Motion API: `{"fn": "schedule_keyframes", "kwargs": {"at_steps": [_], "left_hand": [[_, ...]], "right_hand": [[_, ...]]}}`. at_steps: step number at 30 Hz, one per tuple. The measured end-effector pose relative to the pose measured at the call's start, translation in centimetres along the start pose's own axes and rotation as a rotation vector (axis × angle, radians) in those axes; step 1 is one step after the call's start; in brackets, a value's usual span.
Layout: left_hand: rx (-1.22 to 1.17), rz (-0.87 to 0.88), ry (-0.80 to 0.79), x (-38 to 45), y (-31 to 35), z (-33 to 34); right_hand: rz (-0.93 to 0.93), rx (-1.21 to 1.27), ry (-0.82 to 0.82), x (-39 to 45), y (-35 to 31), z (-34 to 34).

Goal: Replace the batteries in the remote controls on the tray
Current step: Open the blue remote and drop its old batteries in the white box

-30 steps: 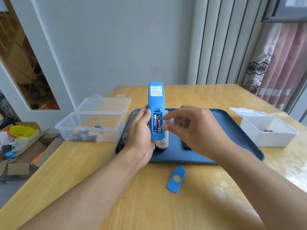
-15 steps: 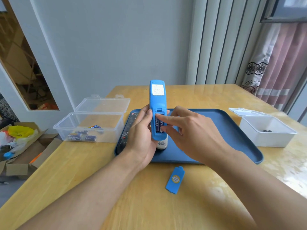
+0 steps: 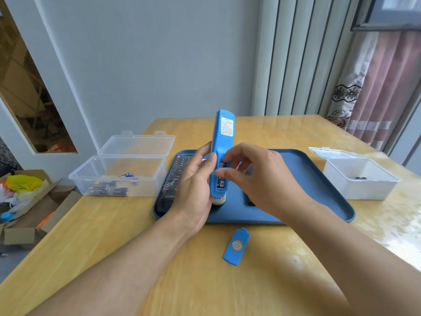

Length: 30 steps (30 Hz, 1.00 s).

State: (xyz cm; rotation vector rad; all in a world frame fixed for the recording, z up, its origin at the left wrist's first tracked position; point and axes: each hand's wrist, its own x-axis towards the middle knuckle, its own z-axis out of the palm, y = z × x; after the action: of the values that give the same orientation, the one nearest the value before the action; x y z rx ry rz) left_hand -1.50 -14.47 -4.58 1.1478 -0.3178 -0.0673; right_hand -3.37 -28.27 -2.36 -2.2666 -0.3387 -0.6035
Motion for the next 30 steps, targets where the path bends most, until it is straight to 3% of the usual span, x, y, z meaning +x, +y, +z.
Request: {"fn": "schedule_keyframes", "kwargs": {"at_steps": [4, 7, 13, 30], "left_hand": [[-0.035, 0.014, 0.004, 0.2, 0.3, 0.0], [-0.1, 0.01, 0.013, 0.2, 0.5, -0.1], [-0.171, -0.01, 0.033, 0.2, 0.4, -0.1], [-0.101, 0.004, 0.026, 0.2, 0.3, 0.0]], "right_hand": [[0.057, 0.114, -0.056, -0.3, -0.2, 0.6], [0.084, 0.215, 0.022, -0.3, -0.2, 0.8], [0.089, 0.202, 0.119, -0.8, -0.2, 1.8], [0.059, 0.199, 0.135, -0.6, -0.2, 1.6]]}}
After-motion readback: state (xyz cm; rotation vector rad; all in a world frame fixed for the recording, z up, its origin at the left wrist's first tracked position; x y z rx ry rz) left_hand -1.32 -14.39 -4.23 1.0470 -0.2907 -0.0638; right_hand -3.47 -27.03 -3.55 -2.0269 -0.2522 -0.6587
